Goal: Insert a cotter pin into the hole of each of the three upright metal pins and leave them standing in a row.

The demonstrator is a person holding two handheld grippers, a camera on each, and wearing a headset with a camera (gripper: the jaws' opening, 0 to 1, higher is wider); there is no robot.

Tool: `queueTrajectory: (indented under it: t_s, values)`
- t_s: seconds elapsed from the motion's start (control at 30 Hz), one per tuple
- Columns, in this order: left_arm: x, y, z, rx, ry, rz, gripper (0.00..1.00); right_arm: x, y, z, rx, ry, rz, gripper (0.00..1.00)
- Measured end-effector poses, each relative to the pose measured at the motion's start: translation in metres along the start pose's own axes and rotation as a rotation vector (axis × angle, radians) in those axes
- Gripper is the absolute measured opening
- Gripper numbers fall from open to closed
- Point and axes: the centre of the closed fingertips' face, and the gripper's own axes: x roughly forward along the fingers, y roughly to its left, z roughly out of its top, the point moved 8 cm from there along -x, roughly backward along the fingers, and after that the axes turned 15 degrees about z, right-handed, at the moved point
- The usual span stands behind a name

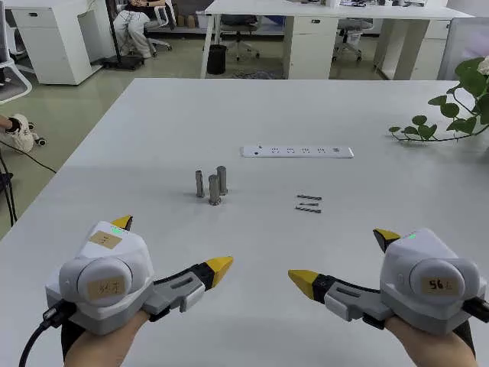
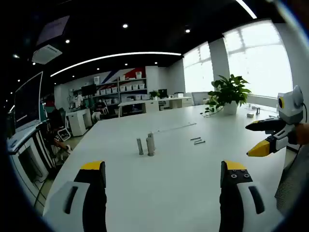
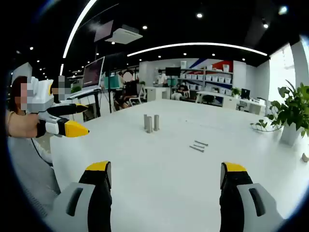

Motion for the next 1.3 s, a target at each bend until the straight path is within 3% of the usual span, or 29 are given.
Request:
queueTrajectory:
  t_s: [0.67, 0.93, 1.3]
  values:
    - [-0.0010, -0.0015, -0.0007, 0.019, 0.003, -0.007, 0.98, -0.0009, -0.0003, 0.0021, 0.001, -0.016, -0.005, 0.94]
    - [-0.0017, -0.0017, -0.0027, 0.043, 0.022, -0.008, 0.97, -0.0021, -0.0014, 0.0029, 0.009, -0.023, -0.006, 0.93]
    - [-0.0019, -0.0017, -0.0007, 0.037, 0.009, -0.009, 0.97, -0.0028, -0.0018, 0.0040, 0.007, -0.034, -0.002, 0.91]
